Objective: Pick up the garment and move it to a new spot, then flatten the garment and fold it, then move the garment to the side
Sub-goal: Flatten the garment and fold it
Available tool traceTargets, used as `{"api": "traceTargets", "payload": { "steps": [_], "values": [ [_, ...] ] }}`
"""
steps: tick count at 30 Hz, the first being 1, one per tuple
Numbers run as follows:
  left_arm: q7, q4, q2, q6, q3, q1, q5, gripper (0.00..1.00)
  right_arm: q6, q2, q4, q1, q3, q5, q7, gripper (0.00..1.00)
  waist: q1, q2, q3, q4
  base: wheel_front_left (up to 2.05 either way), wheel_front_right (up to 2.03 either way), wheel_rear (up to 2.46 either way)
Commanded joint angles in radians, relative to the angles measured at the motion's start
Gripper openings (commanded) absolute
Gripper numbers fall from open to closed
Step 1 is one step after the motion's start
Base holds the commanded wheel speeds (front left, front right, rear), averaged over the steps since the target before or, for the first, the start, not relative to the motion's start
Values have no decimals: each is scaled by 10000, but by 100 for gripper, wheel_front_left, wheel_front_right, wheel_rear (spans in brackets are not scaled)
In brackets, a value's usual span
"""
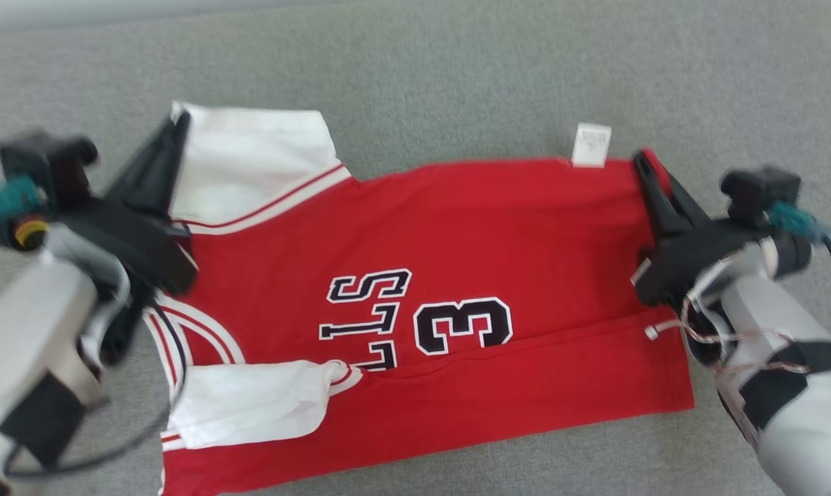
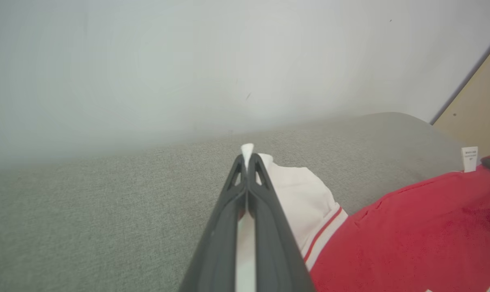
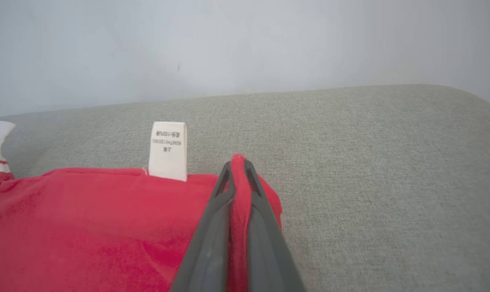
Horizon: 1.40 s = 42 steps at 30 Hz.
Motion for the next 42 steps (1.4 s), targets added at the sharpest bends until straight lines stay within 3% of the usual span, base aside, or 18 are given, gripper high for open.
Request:
{"api": "traceTargets", "payload": {
  "steps": [1, 9, 15, 26, 36, 37, 38, 39, 42],
  "values": [
    [-142, -347, 31, 126, 67, 459, -142, 0, -24, -174, -110, 373, -91, 135, -89, 0, 1, 1, -468, 272, 0, 0, 0],
    [-452, -3100, 180, 1364, 576, 3192, 256, 0, -24, -666, -1245, 2334, -1044, 455, -252, 0, 1, 1, -887, 754, 0, 0, 0],
    [-452, -4239, -111, 1809, 1394, 4669, 716, 0, -24, -701, -2054, 3441, -1808, 417, -259, 0, 1, 1, -986, 937, 0, 0, 0],
    [-454, -5224, -1196, 1970, 2687, 7085, 1389, 0, -24, -294, -3196, 5232, -3229, 131, -267, 0, 1, 1, -1153, 1097, 0, 0, 0],
    [-449, -4474, -1976, 1668, 3222, 8405, 1915, 0, -24, -11, -3429, 6059, -3637, -191, -266, 0, 1, 1, -1301, 1131, 0, 0, 0],
    [-449, -4432, -2045, 1699, 3334, 8381, 2100, 33, -24, -5, -3425, 6095, -3656, -236, -266, 60, 1, 1, -1323, 1138, 0, 0, 0],
    [-449, -4350, -2151, 1709, 3450, 8394, 2210, 76, -24, 1, -3429, 6118, -3674, -258, -268, 100, 1, 1, -1346, 1142, 0, 0, 0],
    [-449, -4251, -2246, 1652, 3508, 8469, 2306, 100, -24, 5, -3436, 6146, -3683, -291, -268, 100, 1, 1, -1369, 1139, 0, 0, 0],
    [-449, -4194, -2537, 1539, 4022, 8576, 2673, 100, -24, -24, -3528, 6197, -3712, -341, -256, 100, 1, 1, -1471, 1144, 0, 0, 0]
  ]
}}
